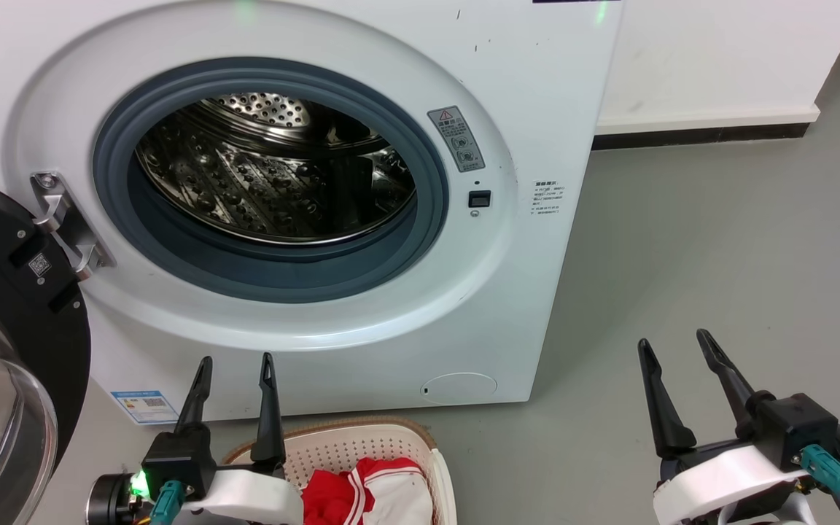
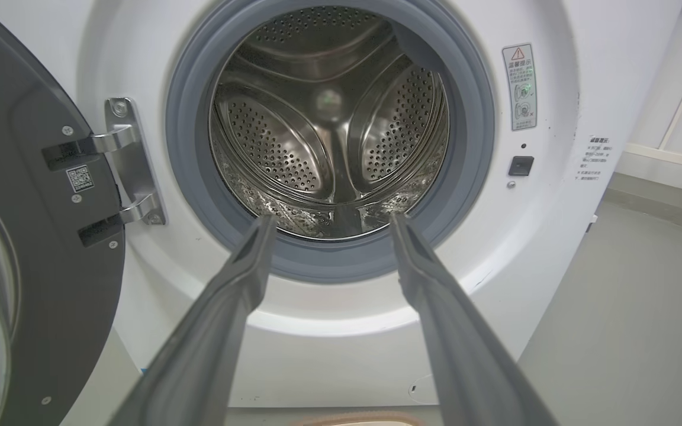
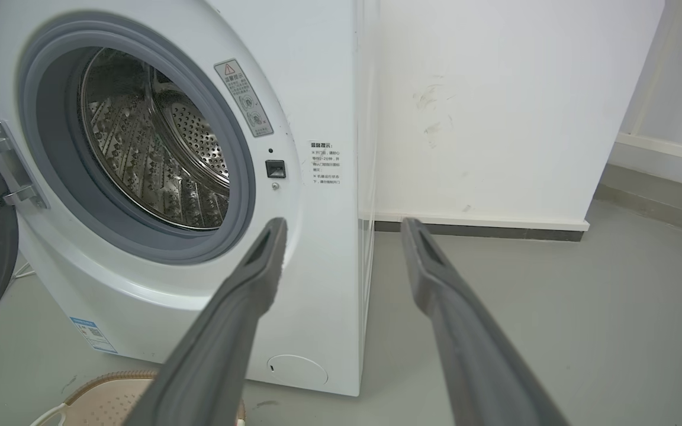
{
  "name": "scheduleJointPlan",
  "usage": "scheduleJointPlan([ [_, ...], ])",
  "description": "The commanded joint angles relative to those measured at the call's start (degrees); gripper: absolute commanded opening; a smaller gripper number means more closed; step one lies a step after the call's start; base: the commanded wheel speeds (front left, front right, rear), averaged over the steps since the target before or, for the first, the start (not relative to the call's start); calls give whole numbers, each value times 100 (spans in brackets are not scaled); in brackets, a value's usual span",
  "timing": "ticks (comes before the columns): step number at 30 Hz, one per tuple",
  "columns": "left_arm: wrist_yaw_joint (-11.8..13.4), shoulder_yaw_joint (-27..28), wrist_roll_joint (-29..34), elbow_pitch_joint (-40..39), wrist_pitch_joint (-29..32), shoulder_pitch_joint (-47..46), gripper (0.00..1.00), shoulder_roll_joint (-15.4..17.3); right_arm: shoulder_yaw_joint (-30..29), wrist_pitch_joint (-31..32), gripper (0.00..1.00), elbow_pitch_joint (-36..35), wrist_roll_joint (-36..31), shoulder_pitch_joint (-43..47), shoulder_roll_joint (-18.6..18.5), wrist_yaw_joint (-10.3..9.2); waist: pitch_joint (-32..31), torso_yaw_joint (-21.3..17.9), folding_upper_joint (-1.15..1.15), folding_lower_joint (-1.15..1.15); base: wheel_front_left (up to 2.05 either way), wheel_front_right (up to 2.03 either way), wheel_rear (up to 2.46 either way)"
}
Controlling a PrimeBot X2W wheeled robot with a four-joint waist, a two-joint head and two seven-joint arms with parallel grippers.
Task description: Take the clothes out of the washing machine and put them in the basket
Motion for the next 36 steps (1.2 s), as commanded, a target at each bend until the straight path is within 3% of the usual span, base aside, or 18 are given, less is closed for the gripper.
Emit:
scheduleJointPlan([
  [1, 6, 2, -22, -27, -13, 40, 100, 13, 9, 4, 100, -29, 21, 52, -2, -4, 18, 8, 0, 1, 0, 0, 0],
  [17, 44, -3, -66, -11, -13, 47, 100, 43, 10, -28, 100, 34, 56, -5, -2, -4, 40, 6, 0, 1, 0, 0, 0],
  [18, 29, -13, -54, -18, 0, 22, 0, 23, 12, -8, 0, 30, 39, -2, 0, 0, 40, 5, 0, 1, 0, 0, 0],
  [36, -271, 270, -2094, 224, 532, -153, 0, -8, -46, 169, 0, 386, 2295, -177, -133, -1, 36, 72, 0, 1, 0, 0, 0],
])
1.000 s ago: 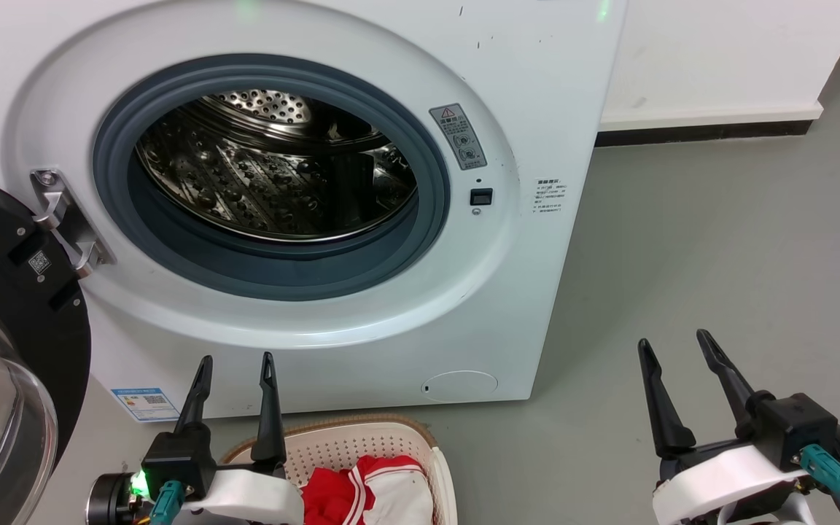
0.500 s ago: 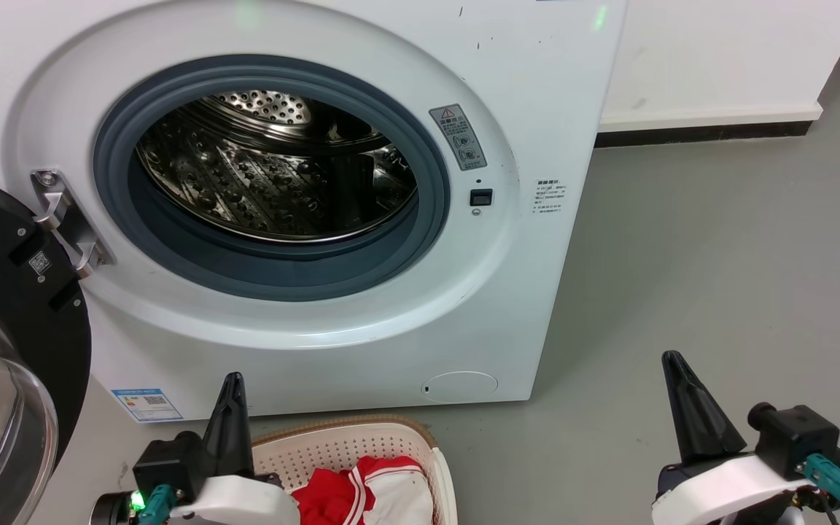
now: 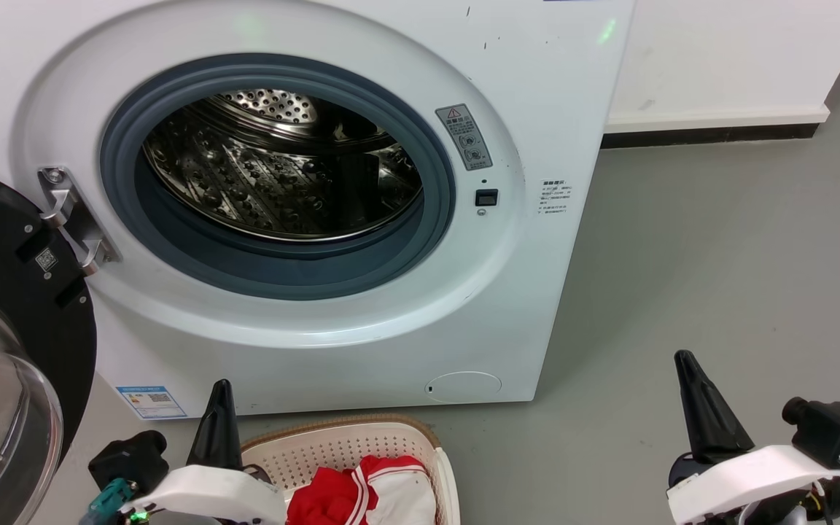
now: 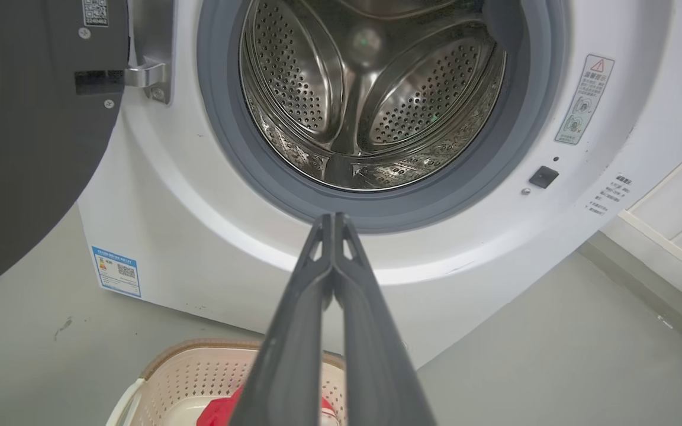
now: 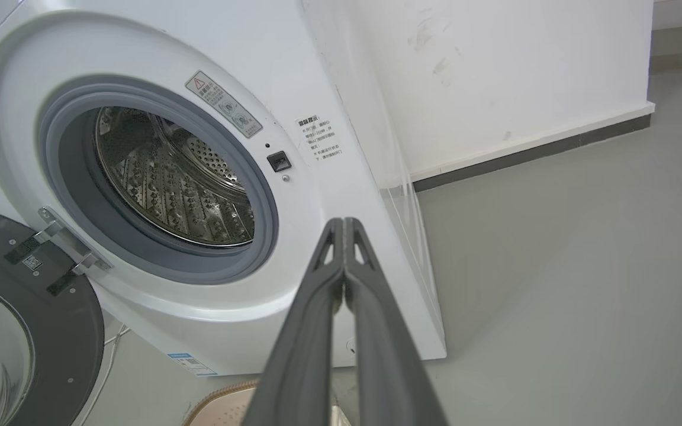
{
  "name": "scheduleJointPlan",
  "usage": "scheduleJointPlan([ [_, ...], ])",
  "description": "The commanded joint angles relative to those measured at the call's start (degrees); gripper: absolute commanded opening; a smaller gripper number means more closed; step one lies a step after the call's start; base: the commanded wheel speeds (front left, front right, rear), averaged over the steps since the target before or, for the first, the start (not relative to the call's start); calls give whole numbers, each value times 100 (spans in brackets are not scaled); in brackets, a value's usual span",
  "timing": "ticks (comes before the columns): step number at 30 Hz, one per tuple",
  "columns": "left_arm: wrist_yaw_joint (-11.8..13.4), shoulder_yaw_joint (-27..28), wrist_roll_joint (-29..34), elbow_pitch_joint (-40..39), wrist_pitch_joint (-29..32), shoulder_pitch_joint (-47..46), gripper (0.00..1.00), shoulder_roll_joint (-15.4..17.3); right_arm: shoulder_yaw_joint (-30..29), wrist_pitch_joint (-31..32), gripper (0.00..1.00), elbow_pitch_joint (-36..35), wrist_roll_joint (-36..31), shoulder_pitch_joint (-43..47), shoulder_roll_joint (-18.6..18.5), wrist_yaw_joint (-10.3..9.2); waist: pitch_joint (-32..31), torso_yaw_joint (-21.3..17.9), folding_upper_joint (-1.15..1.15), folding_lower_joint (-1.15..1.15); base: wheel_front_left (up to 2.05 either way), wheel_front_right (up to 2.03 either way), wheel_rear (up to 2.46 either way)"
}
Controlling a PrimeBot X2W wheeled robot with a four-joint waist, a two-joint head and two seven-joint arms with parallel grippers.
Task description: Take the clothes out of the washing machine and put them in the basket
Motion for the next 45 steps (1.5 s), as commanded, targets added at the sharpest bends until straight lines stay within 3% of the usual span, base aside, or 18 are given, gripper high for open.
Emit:
scheduleJointPlan([
  [1, -71, 59, -312, -55, 63, -192, 0, 14, -25, 40, 0, -25, 346, -185, -53, 1, 0, 8, 0, 0, 0, 0, 0],
  [17, -280, 242, -1741, 59, 420, -318, 0, -4, -119, 206, 0, 197, 1877, -326, -110, 0, -2, 66, 0, 0, 0, 0, 0],
  [45, -563, 502, -3668, 226, 911, -486, 0, -28, -306, 475, 0, 502, 3888, -502, -142, 0, -4, 165, 0, 0, 0, 0, 0],
])
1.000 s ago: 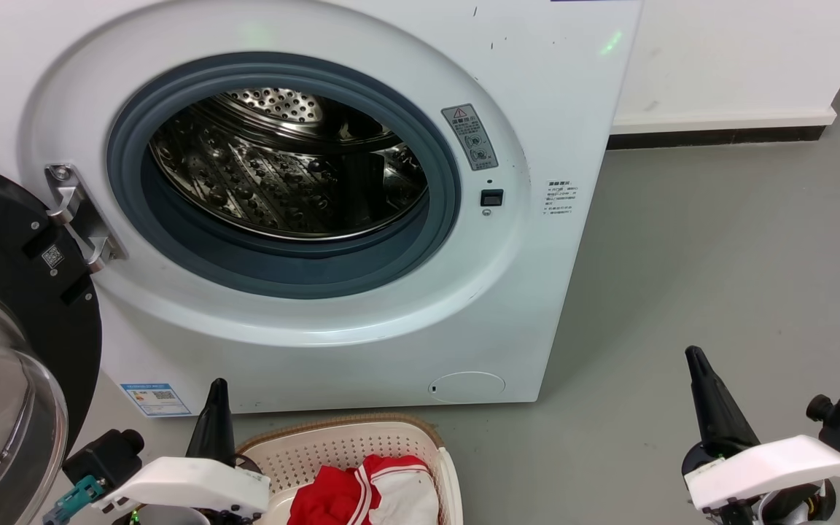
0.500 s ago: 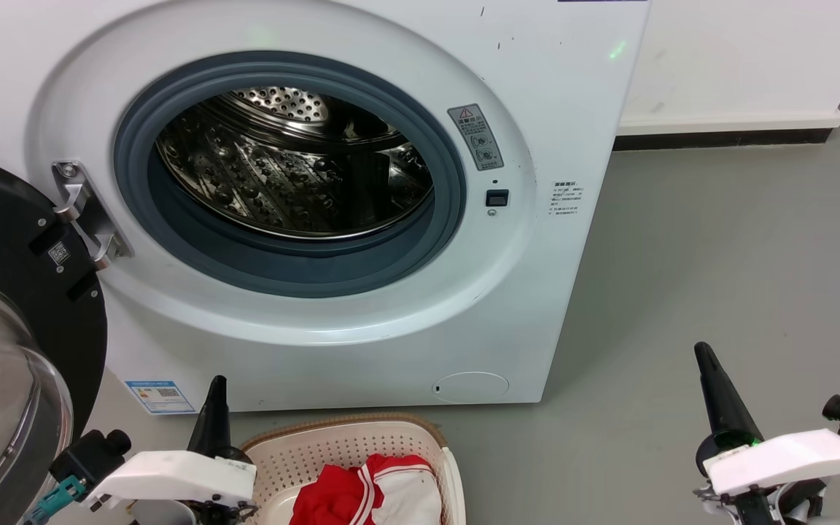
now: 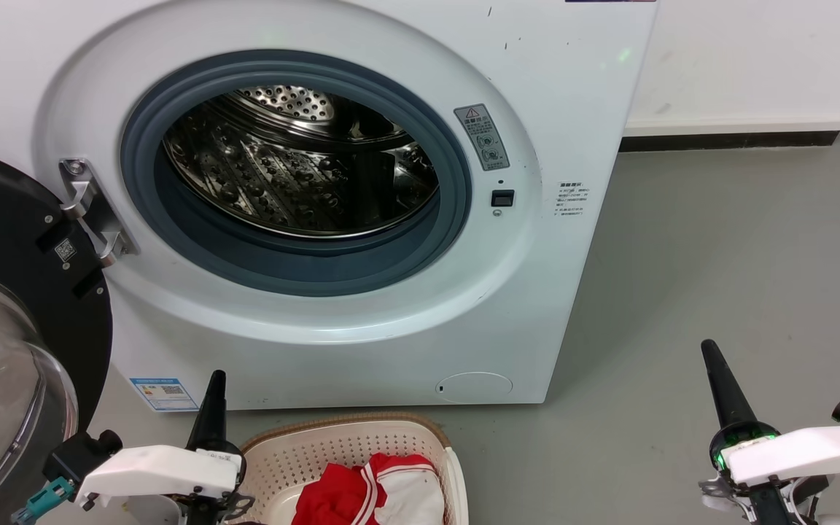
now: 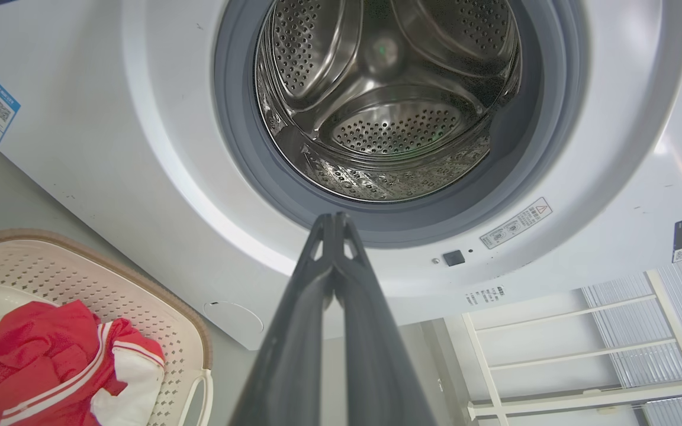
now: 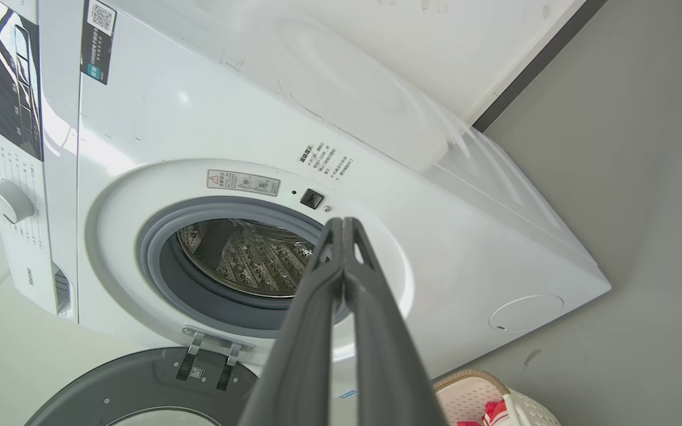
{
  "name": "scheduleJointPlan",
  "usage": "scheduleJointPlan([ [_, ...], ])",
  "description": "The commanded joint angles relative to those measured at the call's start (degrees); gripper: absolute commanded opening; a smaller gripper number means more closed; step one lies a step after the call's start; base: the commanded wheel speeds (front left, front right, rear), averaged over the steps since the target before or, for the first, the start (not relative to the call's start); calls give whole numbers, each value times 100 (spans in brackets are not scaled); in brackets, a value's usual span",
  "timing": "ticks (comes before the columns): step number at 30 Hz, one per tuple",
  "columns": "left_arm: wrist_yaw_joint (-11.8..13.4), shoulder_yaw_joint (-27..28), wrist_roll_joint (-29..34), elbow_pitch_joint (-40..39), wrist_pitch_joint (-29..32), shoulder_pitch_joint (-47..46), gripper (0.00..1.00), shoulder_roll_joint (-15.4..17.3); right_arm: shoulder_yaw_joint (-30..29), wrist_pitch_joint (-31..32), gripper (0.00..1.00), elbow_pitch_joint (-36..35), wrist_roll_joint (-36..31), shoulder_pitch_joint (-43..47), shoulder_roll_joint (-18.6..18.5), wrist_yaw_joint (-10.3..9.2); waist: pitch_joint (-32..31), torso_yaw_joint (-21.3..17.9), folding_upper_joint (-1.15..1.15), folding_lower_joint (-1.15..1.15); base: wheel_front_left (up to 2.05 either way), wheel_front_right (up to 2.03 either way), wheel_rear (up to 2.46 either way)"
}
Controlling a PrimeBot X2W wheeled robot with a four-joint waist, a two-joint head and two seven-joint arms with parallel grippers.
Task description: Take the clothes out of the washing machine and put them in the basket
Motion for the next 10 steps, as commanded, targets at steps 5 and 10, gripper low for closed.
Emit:
scheduleJointPlan([
  [5, -82, 77, -418, -4, 102, -169, 0, 3, -58, 61, 0, 25, 435, -164, -35, 0, -1, 21, 0, 0, 0, 0, 0],
  [10, -127, 116, -707, 19, 172, -188, 0, -1, -93, 110, 0, 73, 732, -187, -34, 0, -1, 39, 0, 0, 0, 0, 0],
])
